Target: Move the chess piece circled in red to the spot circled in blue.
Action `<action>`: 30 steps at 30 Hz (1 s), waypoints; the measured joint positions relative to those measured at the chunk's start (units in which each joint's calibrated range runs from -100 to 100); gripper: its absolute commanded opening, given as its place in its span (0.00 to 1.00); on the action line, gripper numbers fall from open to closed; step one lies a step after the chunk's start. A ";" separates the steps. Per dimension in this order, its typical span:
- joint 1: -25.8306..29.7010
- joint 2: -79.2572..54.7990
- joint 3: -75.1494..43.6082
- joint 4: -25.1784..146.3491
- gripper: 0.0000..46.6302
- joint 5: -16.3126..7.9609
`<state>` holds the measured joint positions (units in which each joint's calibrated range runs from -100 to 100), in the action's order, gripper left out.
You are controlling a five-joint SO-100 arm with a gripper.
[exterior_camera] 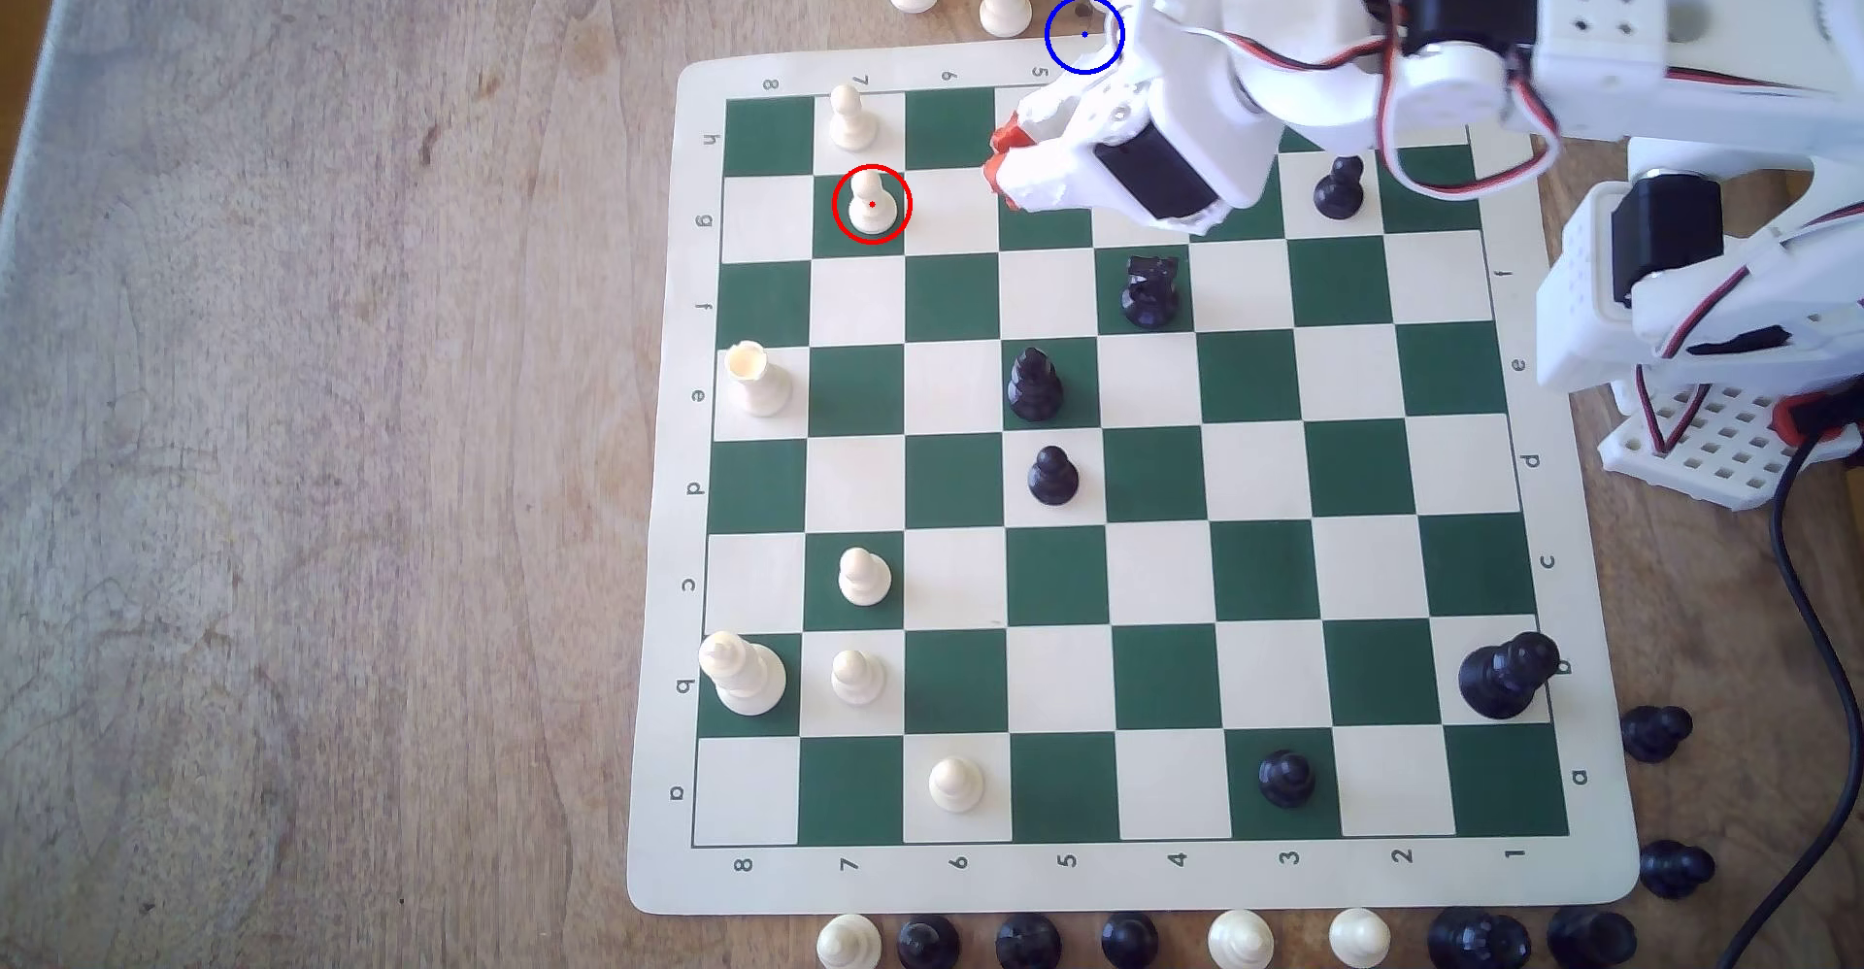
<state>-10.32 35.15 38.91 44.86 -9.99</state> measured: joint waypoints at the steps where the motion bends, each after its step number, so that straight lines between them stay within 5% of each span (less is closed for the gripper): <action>1: -0.44 -2.26 -1.08 0.00 0.14 -0.05; 14: -3.83 -28.57 -17.98 0.00 0.31 -0.44; 30: -5.38 -42.14 -26.93 -2.55 0.30 -0.44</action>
<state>-15.71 -7.00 11.97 42.31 -10.43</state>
